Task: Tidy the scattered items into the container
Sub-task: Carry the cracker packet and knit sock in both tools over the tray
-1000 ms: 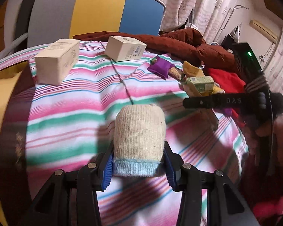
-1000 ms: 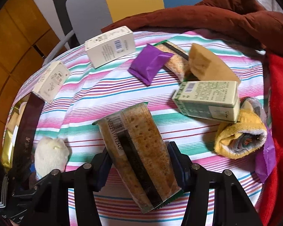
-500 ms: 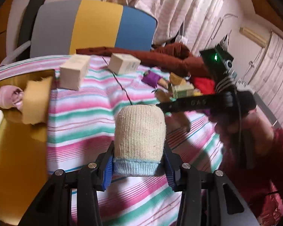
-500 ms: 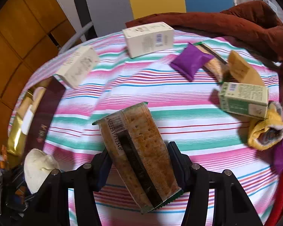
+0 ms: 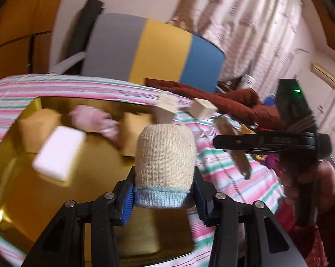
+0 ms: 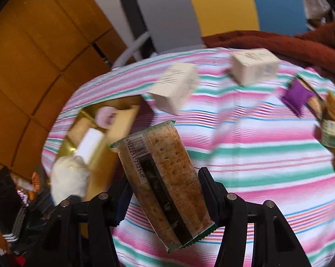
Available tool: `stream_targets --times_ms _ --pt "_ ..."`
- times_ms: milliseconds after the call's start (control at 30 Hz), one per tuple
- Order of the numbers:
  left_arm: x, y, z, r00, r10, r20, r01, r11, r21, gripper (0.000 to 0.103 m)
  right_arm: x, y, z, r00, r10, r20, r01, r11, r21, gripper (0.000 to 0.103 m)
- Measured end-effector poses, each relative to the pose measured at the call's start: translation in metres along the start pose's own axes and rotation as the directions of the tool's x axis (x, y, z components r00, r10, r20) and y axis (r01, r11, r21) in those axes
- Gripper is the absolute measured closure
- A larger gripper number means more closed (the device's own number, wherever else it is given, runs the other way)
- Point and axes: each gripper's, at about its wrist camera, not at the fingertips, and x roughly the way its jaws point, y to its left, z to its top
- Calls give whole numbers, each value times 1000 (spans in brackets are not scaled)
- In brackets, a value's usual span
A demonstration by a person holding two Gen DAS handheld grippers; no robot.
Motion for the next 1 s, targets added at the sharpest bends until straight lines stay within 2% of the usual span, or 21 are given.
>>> stream_targets --times_ms 200,433,567,733,933,1000 --pt "-20 52 -1 996 92 10 -91 992 -92 57 25 67 6 995 88 -39 -91 992 -84 45" --pt "-36 106 -2 978 208 -6 -206 962 -181 57 67 123 3 985 130 -118 -143 983 -111 45" --pt "-36 134 -2 967 253 -43 -256 944 -210 57 91 140 4 984 106 -141 -120 988 -97 45" --pt "-30 147 -1 958 276 -81 -286 938 -195 57 115 144 12 982 89 -165 -99 994 -52 44" --pt "-18 151 2 940 317 -125 -334 932 -143 56 131 143 23 990 41 -133 -42 999 -5 43" --pt "-13 153 4 931 337 -139 -354 925 -134 55 134 141 27 994 12 -108 -10 1000 16 38"
